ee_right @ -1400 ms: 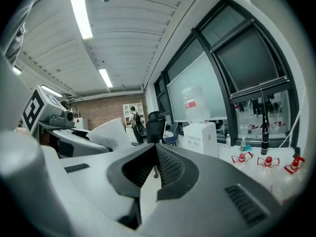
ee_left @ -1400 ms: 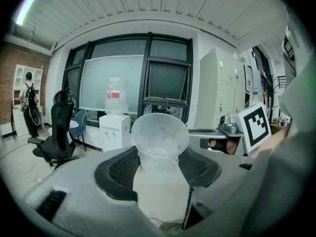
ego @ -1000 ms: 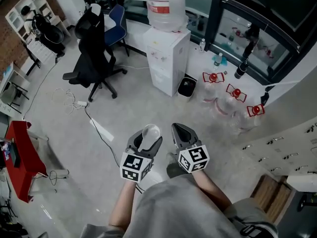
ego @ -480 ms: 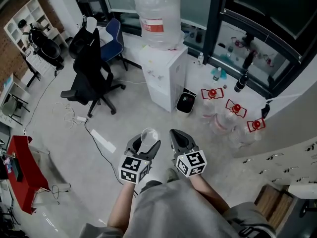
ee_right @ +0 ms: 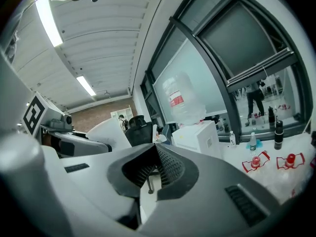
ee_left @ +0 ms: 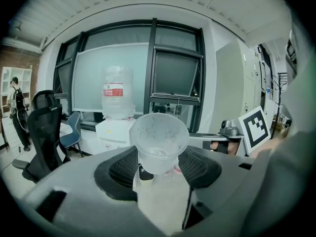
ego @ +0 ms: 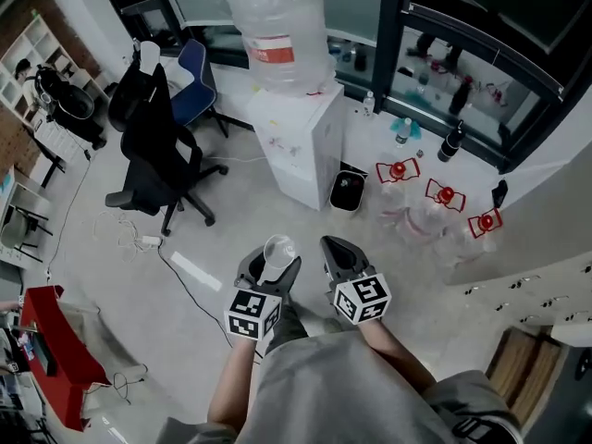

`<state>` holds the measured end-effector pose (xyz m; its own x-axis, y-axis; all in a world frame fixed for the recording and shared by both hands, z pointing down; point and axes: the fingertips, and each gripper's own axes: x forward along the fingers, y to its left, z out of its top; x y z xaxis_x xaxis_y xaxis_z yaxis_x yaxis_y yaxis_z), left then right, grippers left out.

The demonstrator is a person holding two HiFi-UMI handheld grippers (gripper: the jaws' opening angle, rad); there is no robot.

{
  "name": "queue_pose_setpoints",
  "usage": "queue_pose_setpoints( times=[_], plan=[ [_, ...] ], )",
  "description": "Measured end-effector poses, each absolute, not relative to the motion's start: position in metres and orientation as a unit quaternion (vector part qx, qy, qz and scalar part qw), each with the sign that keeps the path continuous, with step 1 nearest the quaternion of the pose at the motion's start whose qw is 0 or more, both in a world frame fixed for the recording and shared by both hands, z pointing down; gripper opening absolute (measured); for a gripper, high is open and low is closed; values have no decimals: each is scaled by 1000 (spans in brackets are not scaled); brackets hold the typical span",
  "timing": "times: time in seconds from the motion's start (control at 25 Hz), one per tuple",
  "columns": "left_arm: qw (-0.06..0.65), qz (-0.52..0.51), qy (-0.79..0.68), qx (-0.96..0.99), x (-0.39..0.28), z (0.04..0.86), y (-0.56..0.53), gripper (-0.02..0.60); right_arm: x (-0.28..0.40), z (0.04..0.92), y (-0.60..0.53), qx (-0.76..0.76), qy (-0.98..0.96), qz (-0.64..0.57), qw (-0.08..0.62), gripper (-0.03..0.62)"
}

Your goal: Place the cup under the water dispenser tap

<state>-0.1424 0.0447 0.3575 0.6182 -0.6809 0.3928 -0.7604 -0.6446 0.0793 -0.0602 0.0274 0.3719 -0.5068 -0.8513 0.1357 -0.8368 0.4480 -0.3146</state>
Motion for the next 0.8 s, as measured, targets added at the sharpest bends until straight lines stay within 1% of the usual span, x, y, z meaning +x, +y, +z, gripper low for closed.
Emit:
queue_pose_setpoints(
  times=[0.2,0.8],
  plan=[
    [114,170,-374,905,-159,364,1,259,-79,380,-13,-523,833,-180,18,11],
    [131,184,-283,932,-239,384,-112,258,-158,391,-107,-605,773,-193,6,11]
  ],
)
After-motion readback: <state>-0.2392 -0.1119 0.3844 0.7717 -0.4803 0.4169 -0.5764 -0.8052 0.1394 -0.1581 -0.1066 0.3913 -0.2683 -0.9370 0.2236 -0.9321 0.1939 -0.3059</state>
